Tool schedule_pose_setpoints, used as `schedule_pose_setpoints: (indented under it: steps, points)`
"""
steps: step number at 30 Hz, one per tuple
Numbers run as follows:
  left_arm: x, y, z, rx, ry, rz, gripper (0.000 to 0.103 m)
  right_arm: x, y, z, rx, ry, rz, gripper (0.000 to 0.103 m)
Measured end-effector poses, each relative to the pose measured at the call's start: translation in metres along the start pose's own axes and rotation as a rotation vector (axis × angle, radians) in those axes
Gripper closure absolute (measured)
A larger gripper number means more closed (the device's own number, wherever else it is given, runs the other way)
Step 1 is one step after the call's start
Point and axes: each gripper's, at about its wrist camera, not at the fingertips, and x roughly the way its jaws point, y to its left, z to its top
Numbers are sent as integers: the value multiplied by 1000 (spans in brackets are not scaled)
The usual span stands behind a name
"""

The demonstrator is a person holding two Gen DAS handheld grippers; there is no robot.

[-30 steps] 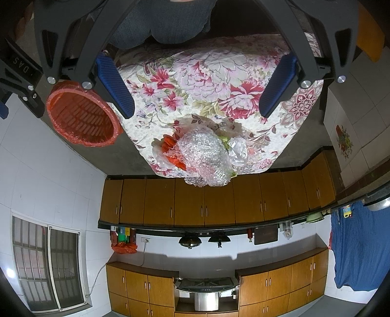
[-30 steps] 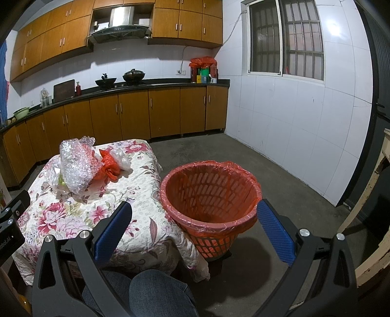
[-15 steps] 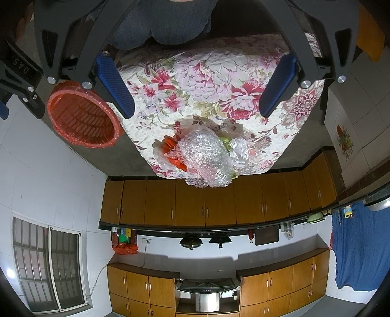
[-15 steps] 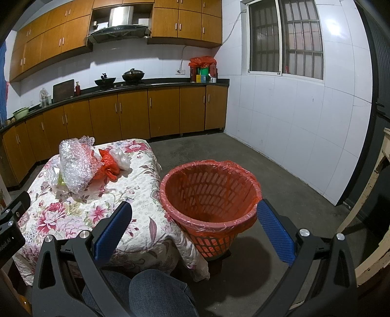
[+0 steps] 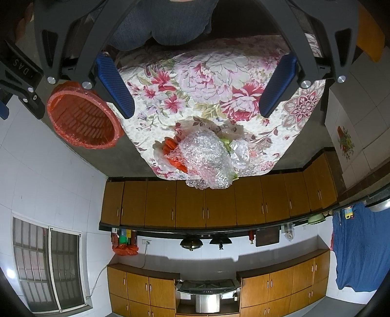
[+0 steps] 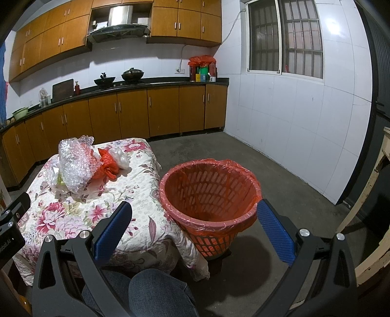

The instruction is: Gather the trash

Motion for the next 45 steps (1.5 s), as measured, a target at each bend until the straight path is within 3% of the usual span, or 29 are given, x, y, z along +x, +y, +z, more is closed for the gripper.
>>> schedule_pose_setpoints:
  steps: [15, 26, 35, 41, 45]
  points:
    - [-1, -9, -17, -3, 5, 9, 4, 5, -5, -1, 0, 7, 2, 2]
    - [33, 33, -12, -87, 51, 96, 4, 32, 21, 7, -31, 18, 85, 2]
    - [80, 91, -3, -175, 102, 162, 4, 78, 89, 39, -66, 50, 299, 2]
    - [112, 128, 2, -203, 104, 195, 4, 118, 156, 53, -176, 76, 401, 21]
    - [130, 148, 8, -215, 97, 220, 4, 151, 198, 55, -222, 111, 462, 22]
